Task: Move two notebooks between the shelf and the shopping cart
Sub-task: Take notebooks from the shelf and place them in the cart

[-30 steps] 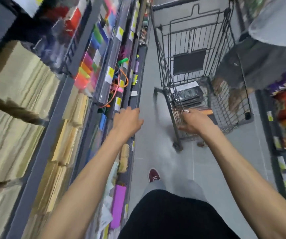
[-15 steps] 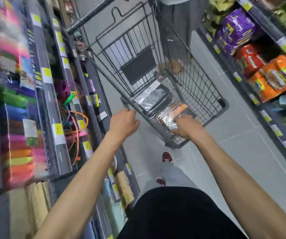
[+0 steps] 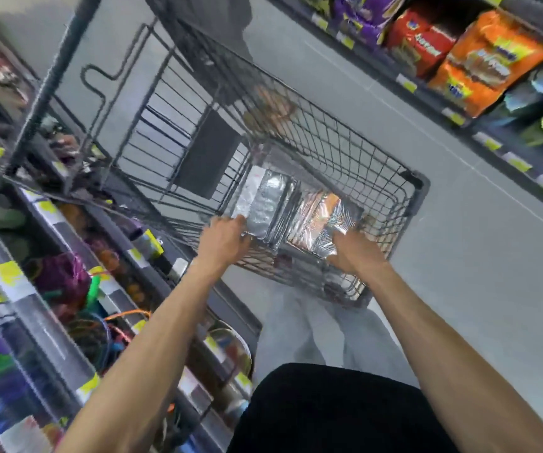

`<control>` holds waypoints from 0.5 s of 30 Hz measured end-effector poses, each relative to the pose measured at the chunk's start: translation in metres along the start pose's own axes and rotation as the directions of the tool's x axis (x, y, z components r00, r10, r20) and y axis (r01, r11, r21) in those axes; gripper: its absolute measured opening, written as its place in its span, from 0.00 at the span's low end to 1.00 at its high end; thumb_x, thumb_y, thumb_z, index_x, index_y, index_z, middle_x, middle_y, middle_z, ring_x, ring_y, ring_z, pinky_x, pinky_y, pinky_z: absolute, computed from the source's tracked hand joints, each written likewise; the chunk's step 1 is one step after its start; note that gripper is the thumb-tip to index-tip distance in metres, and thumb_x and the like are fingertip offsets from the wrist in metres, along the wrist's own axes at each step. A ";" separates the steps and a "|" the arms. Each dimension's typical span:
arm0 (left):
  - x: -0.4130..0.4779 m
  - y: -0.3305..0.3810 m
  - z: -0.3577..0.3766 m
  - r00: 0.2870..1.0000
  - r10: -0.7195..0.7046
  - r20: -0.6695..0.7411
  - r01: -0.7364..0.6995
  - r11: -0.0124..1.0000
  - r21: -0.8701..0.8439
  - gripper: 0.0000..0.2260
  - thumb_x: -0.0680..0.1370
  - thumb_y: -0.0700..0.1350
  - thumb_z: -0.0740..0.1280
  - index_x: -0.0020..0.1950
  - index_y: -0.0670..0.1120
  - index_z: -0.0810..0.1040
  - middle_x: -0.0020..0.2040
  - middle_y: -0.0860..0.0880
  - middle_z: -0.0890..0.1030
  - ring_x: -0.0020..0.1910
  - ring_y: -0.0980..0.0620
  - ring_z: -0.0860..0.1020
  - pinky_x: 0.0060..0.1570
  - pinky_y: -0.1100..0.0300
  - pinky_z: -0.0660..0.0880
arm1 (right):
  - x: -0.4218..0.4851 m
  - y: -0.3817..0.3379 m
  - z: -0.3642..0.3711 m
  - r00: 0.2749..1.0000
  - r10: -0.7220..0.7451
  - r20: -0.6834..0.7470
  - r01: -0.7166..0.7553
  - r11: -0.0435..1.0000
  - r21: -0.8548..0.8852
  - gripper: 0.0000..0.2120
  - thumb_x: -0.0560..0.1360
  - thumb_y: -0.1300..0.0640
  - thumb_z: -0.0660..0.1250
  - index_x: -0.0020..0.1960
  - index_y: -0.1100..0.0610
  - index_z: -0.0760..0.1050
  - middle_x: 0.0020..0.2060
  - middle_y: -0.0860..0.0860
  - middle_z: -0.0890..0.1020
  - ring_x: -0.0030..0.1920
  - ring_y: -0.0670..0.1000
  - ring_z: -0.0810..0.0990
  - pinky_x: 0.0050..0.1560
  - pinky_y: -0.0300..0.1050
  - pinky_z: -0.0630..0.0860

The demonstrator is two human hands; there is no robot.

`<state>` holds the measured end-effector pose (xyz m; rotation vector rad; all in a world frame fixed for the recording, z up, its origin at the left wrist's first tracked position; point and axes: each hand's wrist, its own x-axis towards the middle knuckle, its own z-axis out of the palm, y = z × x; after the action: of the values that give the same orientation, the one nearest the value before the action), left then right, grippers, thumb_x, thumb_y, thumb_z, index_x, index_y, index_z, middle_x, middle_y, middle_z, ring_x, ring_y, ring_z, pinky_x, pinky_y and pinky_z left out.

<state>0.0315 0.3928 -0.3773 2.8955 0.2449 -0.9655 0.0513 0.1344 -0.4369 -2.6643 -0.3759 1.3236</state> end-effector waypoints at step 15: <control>0.177 -0.081 0.063 0.941 -0.055 0.333 0.108 0.984 -0.140 0.36 0.77 0.37 0.69 0.79 0.47 0.52 0.59 0.35 0.79 0.57 0.35 0.79 0.61 0.45 0.75 | 0.107 0.006 0.087 0.871 0.468 0.146 -0.462 0.685 0.563 0.25 0.78 0.49 0.68 0.70 0.60 0.69 0.60 0.60 0.80 0.60 0.61 0.79 0.60 0.53 0.76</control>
<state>0.1199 0.4874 -0.5359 2.5493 0.3982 -1.3548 0.0452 0.1605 -0.5723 -2.2765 0.6753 1.2577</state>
